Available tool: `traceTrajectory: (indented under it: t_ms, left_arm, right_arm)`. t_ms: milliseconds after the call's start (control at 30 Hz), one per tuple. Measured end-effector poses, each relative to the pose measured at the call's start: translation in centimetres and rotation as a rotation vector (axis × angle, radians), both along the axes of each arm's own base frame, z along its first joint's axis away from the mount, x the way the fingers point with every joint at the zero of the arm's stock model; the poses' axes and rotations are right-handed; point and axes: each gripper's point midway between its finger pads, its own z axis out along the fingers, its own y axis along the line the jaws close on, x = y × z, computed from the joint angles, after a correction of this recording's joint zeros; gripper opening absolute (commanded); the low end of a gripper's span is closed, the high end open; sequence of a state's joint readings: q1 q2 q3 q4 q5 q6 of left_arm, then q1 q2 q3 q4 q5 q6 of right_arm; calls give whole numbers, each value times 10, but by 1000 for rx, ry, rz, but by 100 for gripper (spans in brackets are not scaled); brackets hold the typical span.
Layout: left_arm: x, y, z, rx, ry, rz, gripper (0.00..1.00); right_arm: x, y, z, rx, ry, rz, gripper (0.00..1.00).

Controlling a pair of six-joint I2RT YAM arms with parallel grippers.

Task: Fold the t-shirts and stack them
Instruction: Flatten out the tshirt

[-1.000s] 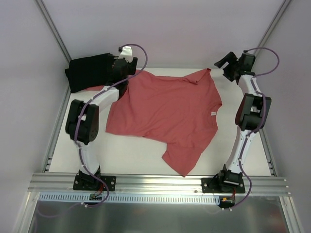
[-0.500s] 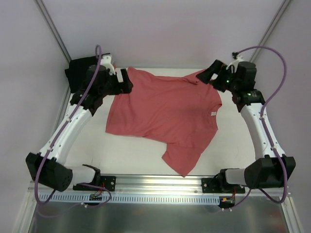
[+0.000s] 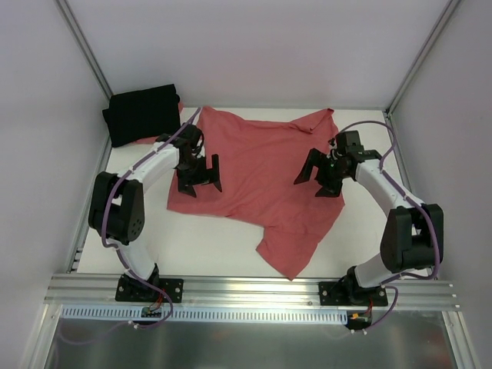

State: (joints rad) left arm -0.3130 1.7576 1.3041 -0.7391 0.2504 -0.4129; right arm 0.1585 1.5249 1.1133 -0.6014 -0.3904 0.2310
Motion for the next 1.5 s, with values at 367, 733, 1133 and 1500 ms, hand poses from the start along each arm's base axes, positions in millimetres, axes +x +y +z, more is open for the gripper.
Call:
traceTrajectory:
  t_ms: [367,733,1133,1500]
  left_arm:
    - [-21,18,-34,92,93,12,99]
    - [-69,38,-62,150,154,61,99]
    - [-58,32,6,140,3,74,99]
    - [2,12,34,237,-260,-9,99]
  right_arm:
    - [-26,1,-27,-5,84,14,100]
    - [-18,12,-3,60,36,42,99]
    - [-12,17,16,88,-8,88,99]
    - [-14,14,19,89,1,101,99]
